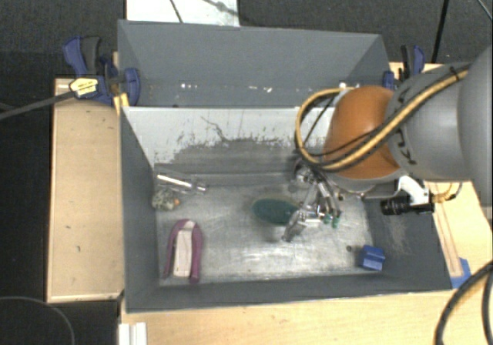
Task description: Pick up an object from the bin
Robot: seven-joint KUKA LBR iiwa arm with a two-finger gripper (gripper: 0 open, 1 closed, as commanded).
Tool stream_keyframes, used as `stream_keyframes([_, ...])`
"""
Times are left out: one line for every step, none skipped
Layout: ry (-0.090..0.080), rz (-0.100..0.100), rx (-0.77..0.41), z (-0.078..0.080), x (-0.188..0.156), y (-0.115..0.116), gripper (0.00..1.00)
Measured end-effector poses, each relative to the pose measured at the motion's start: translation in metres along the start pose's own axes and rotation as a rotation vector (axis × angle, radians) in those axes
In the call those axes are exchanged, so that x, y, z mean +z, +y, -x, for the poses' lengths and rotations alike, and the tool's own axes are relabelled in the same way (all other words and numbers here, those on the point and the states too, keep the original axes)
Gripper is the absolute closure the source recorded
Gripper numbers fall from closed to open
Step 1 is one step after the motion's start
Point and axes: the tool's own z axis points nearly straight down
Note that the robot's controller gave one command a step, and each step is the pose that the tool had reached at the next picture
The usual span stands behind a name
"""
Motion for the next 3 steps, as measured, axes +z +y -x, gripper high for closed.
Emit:
stream_keyframes([-0.005, 0.002, 0.169, -0.009, 0.027, 0.012, 0.0])
stream_keyframes([-0.006, 0.003, 0.229, -0.034, 0.027, 0.054, 0.0])
stream_keyframes([-0.013, 0.006, 0.233, -0.031, 0.025, 0.053, 1.0])
